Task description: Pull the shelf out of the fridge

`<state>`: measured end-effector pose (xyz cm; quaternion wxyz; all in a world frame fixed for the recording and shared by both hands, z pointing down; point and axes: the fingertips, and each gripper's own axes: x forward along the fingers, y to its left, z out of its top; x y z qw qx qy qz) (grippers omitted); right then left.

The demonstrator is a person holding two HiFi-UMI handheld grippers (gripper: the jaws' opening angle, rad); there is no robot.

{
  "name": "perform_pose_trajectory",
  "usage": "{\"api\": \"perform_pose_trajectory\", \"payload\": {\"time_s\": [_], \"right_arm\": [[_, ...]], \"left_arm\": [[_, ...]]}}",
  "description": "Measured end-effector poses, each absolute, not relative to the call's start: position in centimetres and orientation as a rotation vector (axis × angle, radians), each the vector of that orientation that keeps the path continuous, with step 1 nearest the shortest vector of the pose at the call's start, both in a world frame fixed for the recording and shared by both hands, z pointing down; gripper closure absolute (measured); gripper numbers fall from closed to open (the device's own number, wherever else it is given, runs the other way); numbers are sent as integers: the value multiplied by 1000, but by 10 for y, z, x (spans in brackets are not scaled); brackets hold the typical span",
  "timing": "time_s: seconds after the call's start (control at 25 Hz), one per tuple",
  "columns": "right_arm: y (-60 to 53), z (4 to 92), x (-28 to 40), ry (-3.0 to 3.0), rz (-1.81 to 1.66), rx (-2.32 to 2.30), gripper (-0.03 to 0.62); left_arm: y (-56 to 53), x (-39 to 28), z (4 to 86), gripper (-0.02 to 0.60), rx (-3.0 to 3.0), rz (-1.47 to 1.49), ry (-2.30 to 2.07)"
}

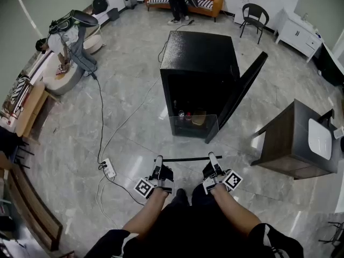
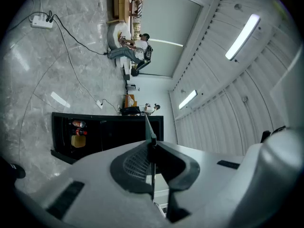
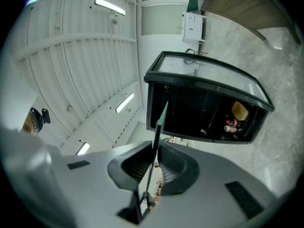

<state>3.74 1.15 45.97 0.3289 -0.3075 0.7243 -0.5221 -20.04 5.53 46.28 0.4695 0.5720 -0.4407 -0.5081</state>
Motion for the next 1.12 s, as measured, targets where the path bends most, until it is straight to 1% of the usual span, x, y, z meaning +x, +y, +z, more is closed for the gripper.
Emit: {"api": "perform_pose_trajectory", "payload": {"time_s": [0.4, 0.76, 1.12], "right_arm": [[53, 428, 34, 1917, -1328, -777, 556], [82, 401, 55, 1955, -1306, -742, 553], [125, 381, 95, 1971, -1271, -714, 551]], "left_arm": [[98, -204, 432, 547, 1414, -1267, -1055], [128, -180, 406, 546, 1440, -1259, -1053], [169, -140, 390, 546, 1469, -1259, -1045]]}}
